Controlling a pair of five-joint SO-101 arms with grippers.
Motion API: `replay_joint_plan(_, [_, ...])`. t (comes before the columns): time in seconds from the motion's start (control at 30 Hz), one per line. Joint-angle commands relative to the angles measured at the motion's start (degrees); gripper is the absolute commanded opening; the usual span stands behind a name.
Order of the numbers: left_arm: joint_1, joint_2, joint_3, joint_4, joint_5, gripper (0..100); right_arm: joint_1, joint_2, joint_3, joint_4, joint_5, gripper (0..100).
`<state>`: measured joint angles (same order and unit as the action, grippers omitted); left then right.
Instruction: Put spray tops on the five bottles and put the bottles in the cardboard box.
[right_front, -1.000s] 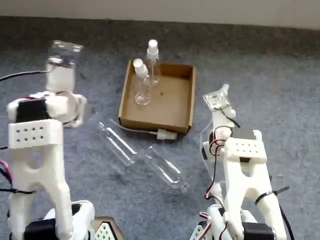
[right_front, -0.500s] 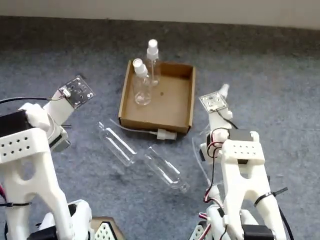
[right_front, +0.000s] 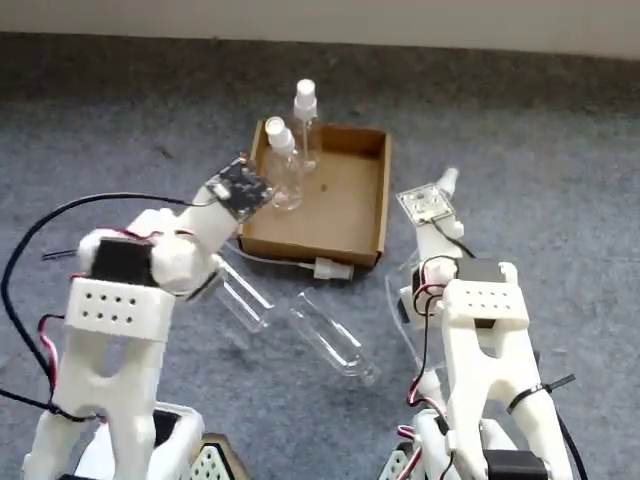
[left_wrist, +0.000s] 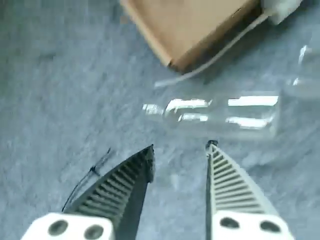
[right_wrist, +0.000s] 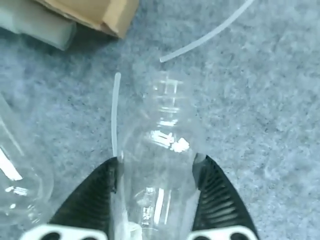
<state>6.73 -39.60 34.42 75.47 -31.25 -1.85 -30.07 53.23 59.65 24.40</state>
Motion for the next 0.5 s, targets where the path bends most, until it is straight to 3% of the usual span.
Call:
replay_joint_plan(0.0, [12.3, 0.6, 0.7, -9.1, 5.7, 21, -0.4, -1.9, 1.7, -1.1, 0.2, 0.4])
replay_joint_plan(0.33, [20.8, 19.6, 0.0, -24.7, 5.7, 23, -0.2, -1.9, 5.2, -5.9, 0.2, 0.4])
replay_joint_plan(0.47, [23.3, 27.6, -3.4, -26.5, 5.4, 23, -0.2, -1.9, 5.3, -5.9, 0.2, 0.4])
